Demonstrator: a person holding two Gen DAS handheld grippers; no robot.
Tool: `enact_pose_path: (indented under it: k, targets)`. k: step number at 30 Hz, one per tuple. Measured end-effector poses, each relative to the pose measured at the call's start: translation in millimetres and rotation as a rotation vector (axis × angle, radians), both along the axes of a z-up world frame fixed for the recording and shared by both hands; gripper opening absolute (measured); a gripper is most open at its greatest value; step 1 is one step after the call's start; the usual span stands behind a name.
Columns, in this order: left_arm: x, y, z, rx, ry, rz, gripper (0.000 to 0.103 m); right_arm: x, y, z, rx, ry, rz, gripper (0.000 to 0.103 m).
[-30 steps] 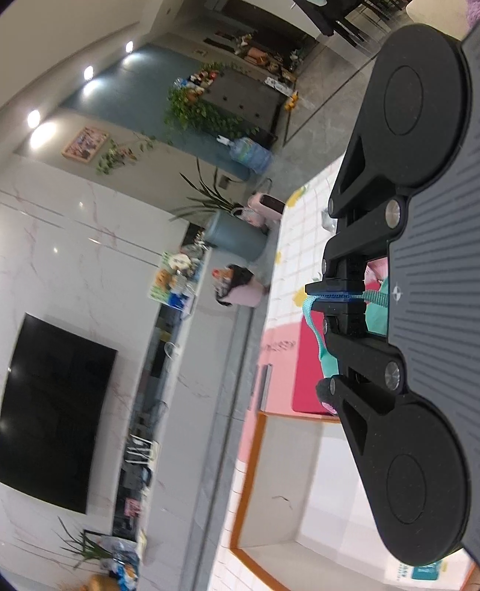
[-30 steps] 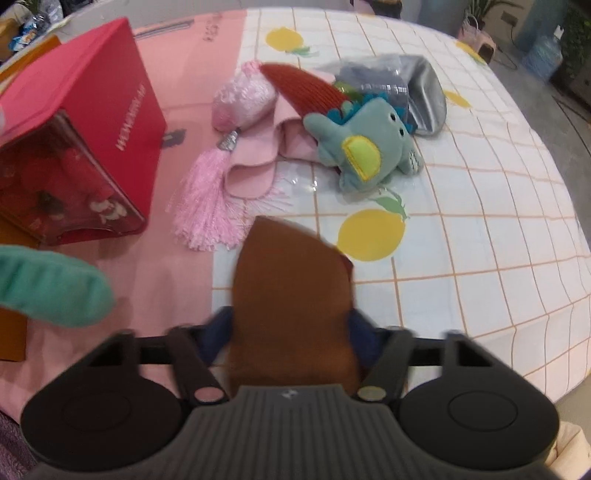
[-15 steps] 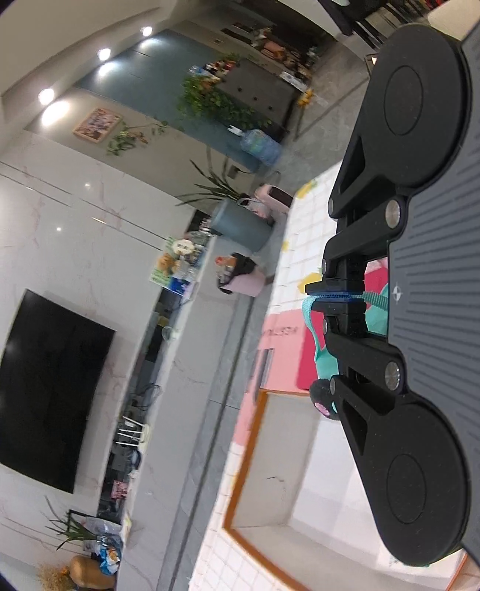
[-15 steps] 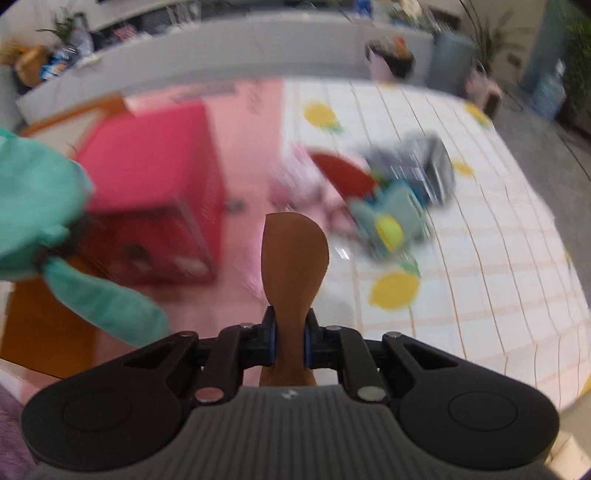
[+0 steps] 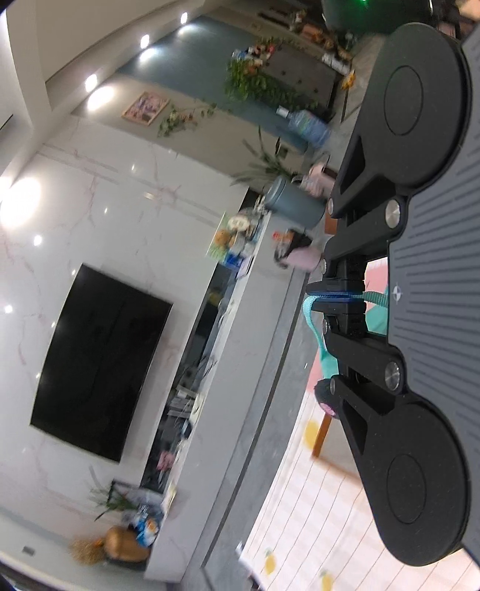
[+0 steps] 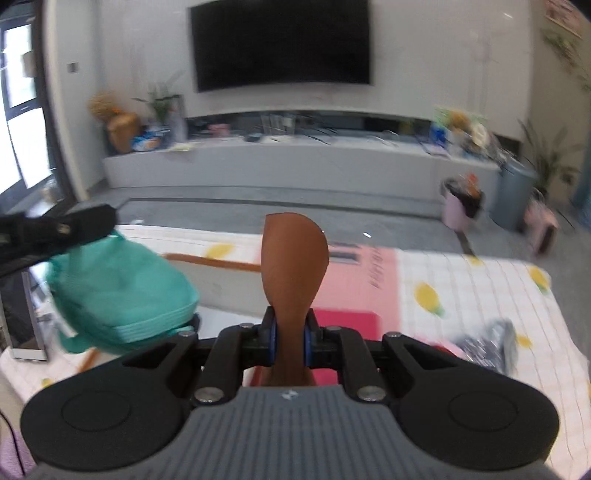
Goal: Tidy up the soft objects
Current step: 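Lift the teal plush bag and brown felt and carry them toward the orange box, then open the left tool to drop the teal bag into the box while the right tool lowers the felt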
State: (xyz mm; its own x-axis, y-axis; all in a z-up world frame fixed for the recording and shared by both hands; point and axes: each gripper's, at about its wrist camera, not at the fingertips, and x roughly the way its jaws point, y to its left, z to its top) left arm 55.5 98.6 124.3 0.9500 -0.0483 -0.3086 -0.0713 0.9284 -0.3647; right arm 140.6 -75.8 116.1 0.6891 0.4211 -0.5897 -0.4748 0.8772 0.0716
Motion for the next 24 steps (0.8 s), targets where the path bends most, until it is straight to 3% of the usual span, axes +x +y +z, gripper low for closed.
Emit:
enact_pose_path:
  k: [4, 9, 14, 20, 24]
  targets:
    - [-1, 20, -4, 0.016, 0.012, 0.071, 0.001, -1, 32, 3, 0.003, -0.016, 0.089, 0.012]
    - [8, 45, -24, 0.015, 0.065, 0.141, 0.001, 3, 63, -13, -0.015, 0.031, 0.178, 0.012]
    - [33, 65, -48, -0.015, 0.232, 0.085, 0.001, 16, 88, -42, -0.056, 0.082, 0.188, 0.012]
    - [54, 73, -86, -0.058, 0.335, 0.015, 0.001, 22, 100, -83, -0.159, 0.131, 0.233, 0.012]
    - [65, 67, -103, 0.007, 0.409, 0.029, 0.001, 26, 100, -91, -0.166, 0.143, 0.214, 0.012]
